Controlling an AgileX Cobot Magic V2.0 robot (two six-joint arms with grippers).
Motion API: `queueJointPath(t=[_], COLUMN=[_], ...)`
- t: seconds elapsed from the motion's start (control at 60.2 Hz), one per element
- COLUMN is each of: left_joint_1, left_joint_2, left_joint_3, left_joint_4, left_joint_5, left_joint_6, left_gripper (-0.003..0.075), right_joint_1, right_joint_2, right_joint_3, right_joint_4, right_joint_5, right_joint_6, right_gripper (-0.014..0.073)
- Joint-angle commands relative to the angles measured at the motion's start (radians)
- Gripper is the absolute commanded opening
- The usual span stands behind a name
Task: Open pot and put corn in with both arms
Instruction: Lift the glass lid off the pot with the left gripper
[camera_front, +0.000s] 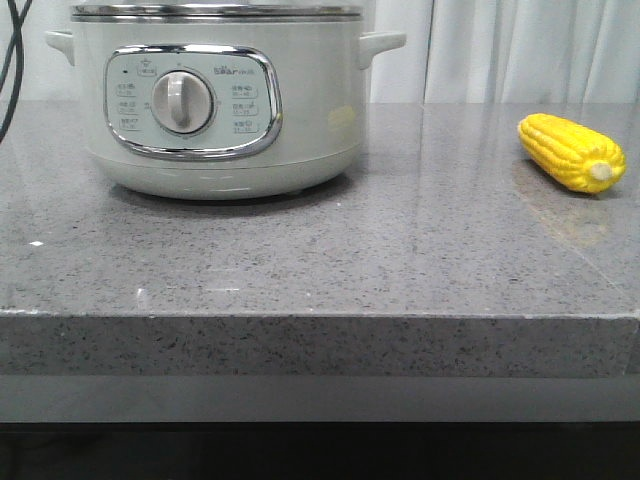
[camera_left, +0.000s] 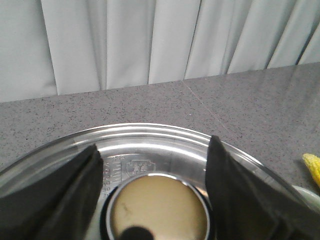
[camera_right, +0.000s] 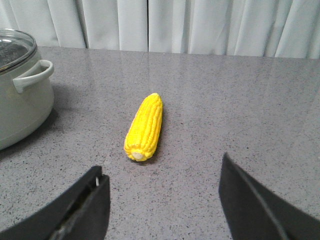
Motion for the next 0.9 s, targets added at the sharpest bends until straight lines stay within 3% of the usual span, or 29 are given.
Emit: queueJointPath(t=[0.0,0.216,0.449,0.548,0.881], left_joint_1=[0.001,0.001,0.001,0.001,-0.001], left_joint_2=[-0.04,-0.036,-0.036,-0.038,-0.104], left_joint_3=[-0.036,-0.036,-0.036,-0.038,-0.149], left_joint_4=[-0.01,-0.01,-0.01,-0.01,-0.01], left_joint_5=[-0.056,-0.015,-0.01,-0.017,0.02], left_joint_6=[-0.001,-0.001,-0.001,-0.001,-0.001], left_gripper=[0.0438,0.0426,0.0256,0.0218,0.0207], right_joint_1=[-0.004,-0.004,-0.004,-0.004,-0.004], right_joint_2=[0.019,0.019,0.019,0.019,0.019], right_joint_3=[-0.033,-0.033,-0.033,-0.033,-0.033], right_joint_4=[-0.004,-0.004,-0.004,-0.004,-0.004], right_joint_5=[-0.081,-0.081,-0.081,-0.081,-0.081], right_joint_6=[-0.002,-0.002,-0.002,-0.002,-0.002], right_gripper=[0.049,0.049,0.049,0.049,0.049])
